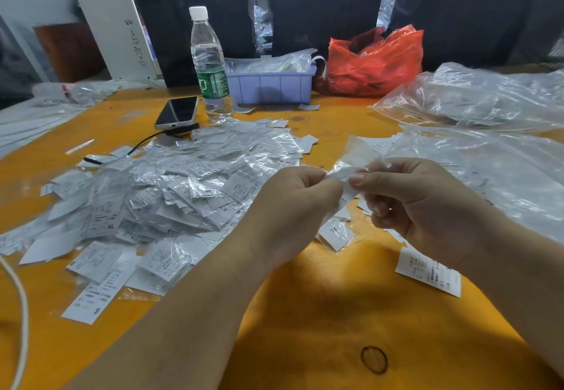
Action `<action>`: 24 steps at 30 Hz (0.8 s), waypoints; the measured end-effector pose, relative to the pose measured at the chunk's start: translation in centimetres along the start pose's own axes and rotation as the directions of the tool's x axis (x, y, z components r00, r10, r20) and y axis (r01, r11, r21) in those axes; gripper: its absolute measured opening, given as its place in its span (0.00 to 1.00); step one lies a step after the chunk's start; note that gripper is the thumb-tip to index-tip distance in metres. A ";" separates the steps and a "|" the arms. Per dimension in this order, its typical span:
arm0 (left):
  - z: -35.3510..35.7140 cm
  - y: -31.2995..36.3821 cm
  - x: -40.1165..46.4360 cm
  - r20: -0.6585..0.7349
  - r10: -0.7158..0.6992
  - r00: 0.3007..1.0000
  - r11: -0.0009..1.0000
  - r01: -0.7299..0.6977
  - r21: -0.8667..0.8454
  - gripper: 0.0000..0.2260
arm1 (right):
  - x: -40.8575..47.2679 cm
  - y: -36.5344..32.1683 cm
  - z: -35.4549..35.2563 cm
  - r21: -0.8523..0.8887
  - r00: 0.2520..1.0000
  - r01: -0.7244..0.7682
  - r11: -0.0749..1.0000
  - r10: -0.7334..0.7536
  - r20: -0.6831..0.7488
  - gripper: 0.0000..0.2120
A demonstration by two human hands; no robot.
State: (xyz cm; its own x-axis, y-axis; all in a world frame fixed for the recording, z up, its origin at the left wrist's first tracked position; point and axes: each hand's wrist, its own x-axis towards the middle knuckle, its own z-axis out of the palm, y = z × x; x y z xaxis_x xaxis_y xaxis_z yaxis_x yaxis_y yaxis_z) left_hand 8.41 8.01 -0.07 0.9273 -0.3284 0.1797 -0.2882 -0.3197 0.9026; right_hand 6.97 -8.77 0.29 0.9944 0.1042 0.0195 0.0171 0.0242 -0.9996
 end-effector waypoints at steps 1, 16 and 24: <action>0.0 -0.1 0.1 -0.004 -0.002 1.000 1.000 0.001 -0.013 0.17 | 0.0 0.0 0.0 -0.007 1.000 -0.002 1.000 0.002 0.010 0.04; -0.5 -0.4 0.3 0.076 -0.114 0.991 0.985 0.122 -0.123 0.10 | 0.2 -0.2 -0.6 0.084 0.997 -0.003 0.996 0.010 -0.081 0.02; -0.1 -0.4 0.2 0.033 -0.054 0.998 0.988 0.058 -0.144 0.08 | 0.0 0.2 0.1 0.082 0.999 -0.010 0.997 0.013 -0.038 0.04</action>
State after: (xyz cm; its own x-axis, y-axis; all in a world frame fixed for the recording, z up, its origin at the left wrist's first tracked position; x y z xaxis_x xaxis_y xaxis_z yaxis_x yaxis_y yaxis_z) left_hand 8.76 8.13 -0.38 0.9333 -0.3393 0.1177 -0.1961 -0.2069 0.9585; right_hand 6.96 -8.68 0.09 0.9978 0.0662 0.0057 -0.0013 0.1046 -0.9945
